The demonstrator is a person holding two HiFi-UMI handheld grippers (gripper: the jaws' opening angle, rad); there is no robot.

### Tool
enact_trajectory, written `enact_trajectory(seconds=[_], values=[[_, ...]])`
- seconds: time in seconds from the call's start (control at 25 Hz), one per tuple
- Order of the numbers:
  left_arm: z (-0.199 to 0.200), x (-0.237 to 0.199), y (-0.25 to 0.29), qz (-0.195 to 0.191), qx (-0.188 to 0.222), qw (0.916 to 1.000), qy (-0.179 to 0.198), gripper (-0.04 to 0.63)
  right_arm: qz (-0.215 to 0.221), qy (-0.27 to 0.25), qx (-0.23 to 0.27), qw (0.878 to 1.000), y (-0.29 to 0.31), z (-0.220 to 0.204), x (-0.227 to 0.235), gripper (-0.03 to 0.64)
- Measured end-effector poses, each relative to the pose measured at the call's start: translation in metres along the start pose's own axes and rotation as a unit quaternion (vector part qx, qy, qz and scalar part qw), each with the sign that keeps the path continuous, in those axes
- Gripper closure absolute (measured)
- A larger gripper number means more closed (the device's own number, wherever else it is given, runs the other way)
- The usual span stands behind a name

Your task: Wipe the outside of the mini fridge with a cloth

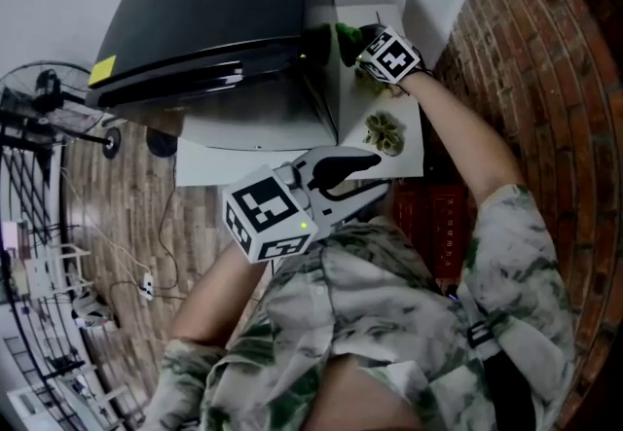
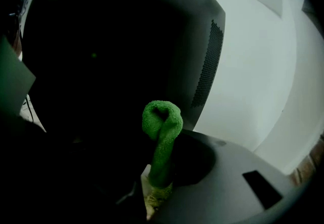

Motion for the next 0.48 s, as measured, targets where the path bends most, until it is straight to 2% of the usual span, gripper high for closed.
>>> enact_trajectory(seconds=[0.24,0.48], values=[[0.0,0.005,-0.001,-0.006,0.007,0.9999,-0.003,0.459,-0.019,-0.007,0.053,0.998,-0.064,0.048,0.009,0.505],[0.001,0.008,0.003,-0.017,0.008,0.9998,0.0,0.459,-0.029,-0.037,0.099,0.994,-0.121,0.107,0.008,0.505]])
Point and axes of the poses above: the fingertips, and each gripper's own axes: y forward along the fingers, x to its right, z out of its top, the point moved 1 cm from there along -y, backward along the fingers, and after that the axes turned 2 degrees about -x, right-handed, at the moved point
